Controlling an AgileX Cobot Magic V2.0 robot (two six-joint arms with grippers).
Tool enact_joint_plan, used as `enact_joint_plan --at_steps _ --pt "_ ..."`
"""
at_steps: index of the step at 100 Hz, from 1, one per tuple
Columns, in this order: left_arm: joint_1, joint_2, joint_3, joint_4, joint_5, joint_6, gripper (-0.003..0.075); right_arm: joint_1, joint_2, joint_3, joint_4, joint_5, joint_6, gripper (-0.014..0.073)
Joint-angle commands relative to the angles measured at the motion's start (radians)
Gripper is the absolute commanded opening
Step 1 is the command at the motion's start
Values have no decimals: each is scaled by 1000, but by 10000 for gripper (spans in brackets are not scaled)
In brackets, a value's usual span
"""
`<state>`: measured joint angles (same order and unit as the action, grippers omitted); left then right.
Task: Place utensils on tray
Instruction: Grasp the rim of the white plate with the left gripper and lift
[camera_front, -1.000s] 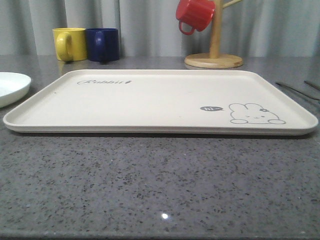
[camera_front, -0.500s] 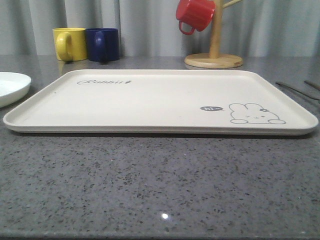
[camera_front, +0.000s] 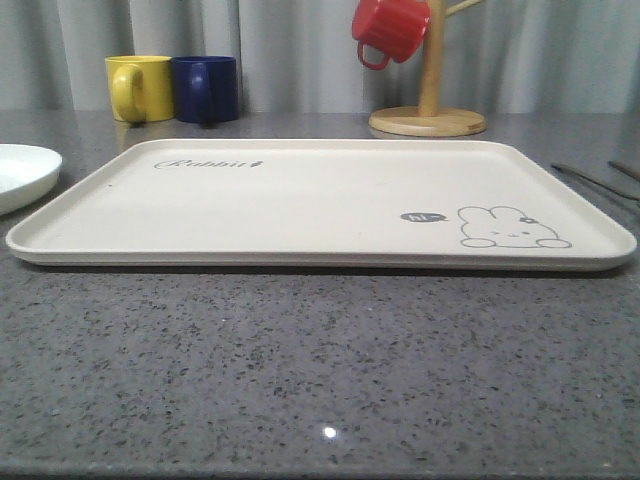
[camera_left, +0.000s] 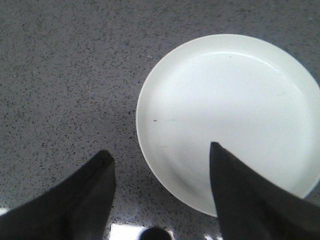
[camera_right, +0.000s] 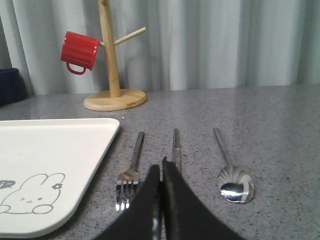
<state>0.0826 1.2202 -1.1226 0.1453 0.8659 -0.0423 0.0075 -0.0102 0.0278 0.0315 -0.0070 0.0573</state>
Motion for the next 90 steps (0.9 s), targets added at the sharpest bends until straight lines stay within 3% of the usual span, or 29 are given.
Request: enact_joint_plan --at_steps 1,38,79,90 --pt "31 63 -68 -23 -51 -9 401 -6 -23 -18 2 -84 -6 -68" --pt "46 334 -141 -36 -46 8 401 -6 -23 -18 2 -84 -6 -68" --pt "71 402 -141 -52 -53 8 400 -6 -23 -18 2 -83 -6 -68" --pt "71 409 -138 -52 -54 8 368 -6 -23 -18 2 -83 -6 -68"
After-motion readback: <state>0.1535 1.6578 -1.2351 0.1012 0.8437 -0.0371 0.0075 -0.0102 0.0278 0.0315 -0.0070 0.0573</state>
